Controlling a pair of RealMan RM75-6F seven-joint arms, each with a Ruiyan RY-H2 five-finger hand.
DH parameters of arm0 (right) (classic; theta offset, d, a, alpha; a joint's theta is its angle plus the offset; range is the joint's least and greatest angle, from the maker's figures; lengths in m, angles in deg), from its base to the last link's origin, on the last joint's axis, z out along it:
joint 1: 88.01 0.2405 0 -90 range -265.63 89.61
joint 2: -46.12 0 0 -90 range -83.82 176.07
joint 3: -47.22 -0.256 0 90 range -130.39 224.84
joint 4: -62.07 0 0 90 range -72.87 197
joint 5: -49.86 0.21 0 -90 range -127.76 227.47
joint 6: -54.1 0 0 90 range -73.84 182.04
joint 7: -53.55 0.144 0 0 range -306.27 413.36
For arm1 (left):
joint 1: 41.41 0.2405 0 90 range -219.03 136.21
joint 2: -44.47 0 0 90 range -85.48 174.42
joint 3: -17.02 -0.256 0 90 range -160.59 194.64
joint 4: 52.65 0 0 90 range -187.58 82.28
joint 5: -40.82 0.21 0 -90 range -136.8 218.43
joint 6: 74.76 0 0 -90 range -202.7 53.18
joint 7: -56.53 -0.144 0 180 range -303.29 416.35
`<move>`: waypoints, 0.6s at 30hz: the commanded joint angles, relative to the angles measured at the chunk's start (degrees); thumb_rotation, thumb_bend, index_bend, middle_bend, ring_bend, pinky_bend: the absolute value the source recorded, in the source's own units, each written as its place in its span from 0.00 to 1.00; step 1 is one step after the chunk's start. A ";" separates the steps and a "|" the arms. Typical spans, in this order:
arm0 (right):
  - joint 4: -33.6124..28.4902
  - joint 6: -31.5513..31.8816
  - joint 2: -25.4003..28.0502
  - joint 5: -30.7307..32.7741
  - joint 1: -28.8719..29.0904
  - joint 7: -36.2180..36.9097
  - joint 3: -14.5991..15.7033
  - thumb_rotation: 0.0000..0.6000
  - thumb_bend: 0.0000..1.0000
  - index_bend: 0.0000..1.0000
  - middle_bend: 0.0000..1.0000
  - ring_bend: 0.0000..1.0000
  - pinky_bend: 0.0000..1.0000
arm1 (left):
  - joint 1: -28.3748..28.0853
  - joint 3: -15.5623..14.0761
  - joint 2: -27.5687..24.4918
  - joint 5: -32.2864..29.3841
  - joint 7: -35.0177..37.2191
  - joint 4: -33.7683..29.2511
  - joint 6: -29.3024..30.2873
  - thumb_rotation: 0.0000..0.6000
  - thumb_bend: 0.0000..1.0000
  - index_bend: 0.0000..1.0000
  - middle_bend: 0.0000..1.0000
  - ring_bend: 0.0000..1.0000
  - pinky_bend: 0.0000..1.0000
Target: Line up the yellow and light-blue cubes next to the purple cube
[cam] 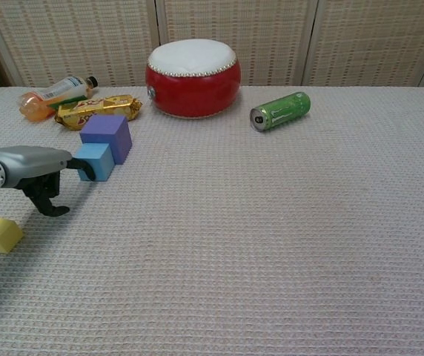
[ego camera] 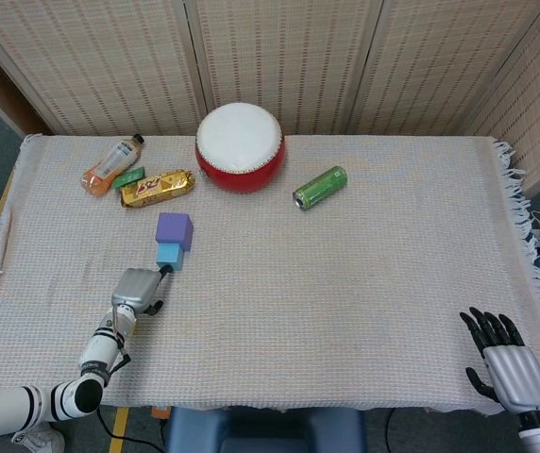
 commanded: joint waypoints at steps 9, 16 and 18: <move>-0.06 -0.30 0.01 0.48 0.16 -0.13 -0.15 1.00 0.10 0.00 0.00 0.00 0.00 | -0.40 -0.04 0.67 -0.71 -0.08 1.22 -0.59 1.00 0.37 0.15 1.00 1.00 1.00; -0.20 -0.10 0.06 0.24 0.06 -0.20 -0.02 1.00 0.10 0.00 0.00 0.00 0.00 | -0.02 -0.49 -0.09 0.74 -0.36 -1.27 0.91 1.00 0.38 0.17 1.00 1.00 1.00; -0.24 -0.03 0.05 0.07 0.03 -0.25 0.07 1.00 0.10 0.00 0.00 0.00 0.00 | 0.24 -0.82 -0.58 1.42 -0.62 -2.63 1.72 1.00 0.38 0.17 1.00 1.00 1.00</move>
